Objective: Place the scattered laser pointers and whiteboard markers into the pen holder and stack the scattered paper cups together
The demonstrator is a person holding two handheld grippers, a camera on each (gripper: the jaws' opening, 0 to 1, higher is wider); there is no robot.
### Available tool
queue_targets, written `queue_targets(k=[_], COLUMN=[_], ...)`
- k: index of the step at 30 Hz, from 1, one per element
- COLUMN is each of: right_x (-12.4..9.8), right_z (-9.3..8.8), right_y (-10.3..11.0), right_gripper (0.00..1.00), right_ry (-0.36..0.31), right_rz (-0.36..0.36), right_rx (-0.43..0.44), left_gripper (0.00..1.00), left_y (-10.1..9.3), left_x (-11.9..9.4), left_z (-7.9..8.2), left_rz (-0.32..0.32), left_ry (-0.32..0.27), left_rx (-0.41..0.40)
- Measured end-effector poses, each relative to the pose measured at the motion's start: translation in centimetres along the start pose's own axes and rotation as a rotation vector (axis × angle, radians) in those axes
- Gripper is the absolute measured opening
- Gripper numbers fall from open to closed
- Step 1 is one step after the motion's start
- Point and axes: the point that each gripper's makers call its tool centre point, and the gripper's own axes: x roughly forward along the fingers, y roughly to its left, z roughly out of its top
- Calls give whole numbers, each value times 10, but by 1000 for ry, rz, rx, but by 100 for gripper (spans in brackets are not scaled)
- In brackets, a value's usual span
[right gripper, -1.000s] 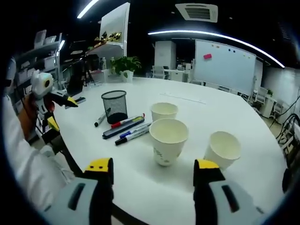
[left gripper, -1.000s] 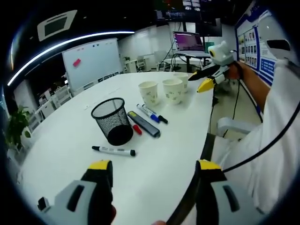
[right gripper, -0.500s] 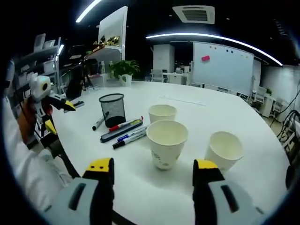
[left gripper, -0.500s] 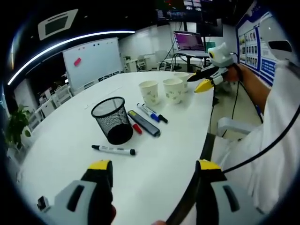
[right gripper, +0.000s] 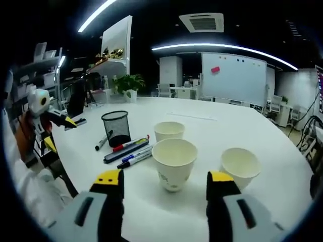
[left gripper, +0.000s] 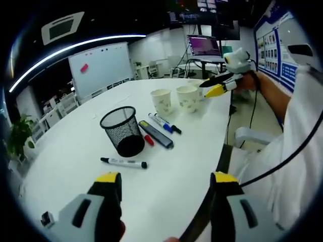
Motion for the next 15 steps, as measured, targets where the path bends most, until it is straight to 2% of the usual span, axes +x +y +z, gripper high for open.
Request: queue_targets(k=[11, 15], right_x=[7, 12], right_z=[1, -2], right_y=[1, 4], right_gripper=[65, 69], right_ry=[-17, -10], right_rz=[1, 7], right_rx=[-20, -43], left_gripper=[72, 72], left_y=[-1, -1], left_x=[0, 1], left_z=[-4, -3], left_rz=[-6, -7], left_ry=[9, 7], left_rx=[-2, -2])
